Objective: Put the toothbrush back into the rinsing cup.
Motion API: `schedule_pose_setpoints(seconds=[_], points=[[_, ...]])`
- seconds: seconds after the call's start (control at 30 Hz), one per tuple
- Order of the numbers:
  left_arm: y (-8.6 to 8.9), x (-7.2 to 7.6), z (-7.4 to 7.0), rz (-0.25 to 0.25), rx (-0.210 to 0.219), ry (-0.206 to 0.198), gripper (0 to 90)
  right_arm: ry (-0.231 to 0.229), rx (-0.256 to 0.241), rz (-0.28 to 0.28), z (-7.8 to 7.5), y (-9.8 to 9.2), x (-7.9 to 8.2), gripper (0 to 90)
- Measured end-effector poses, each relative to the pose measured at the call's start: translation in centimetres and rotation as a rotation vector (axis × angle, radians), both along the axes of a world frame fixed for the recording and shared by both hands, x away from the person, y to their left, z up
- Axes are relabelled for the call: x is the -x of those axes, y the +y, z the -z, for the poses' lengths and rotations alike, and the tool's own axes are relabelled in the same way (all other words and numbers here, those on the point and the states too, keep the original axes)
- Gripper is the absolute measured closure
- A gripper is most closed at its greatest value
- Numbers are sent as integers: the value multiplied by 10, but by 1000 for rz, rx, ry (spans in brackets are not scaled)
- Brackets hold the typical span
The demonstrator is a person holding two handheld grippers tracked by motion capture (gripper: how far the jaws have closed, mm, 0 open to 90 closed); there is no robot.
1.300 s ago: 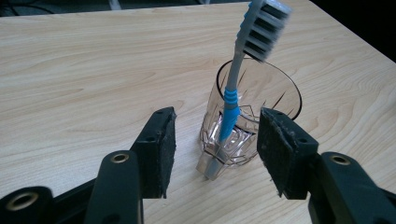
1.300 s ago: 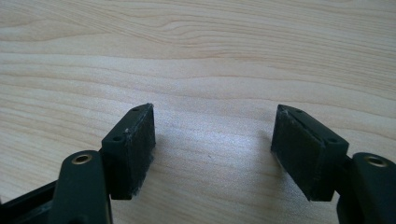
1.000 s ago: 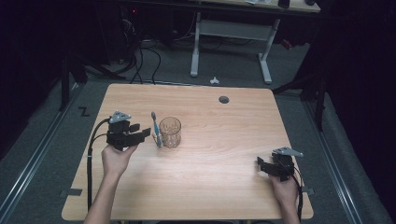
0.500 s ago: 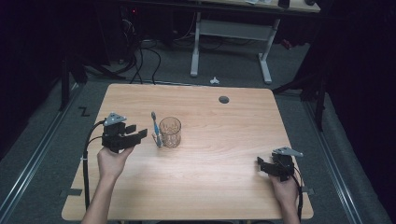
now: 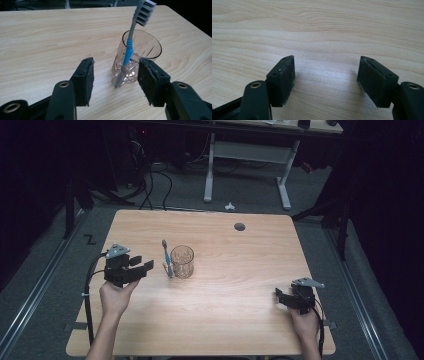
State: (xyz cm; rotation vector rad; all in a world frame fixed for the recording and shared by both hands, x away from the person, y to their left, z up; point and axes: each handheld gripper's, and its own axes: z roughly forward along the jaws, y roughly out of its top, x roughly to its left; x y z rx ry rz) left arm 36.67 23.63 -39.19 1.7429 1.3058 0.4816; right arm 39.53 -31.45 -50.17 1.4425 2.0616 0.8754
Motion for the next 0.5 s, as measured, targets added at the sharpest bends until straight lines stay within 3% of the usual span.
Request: schedule_pose_setpoints(seconds=[0.5], points=[[2, 7, 6, -16, -4, -2, 472, 1, 0, 1, 0, 0, 0, 306]])
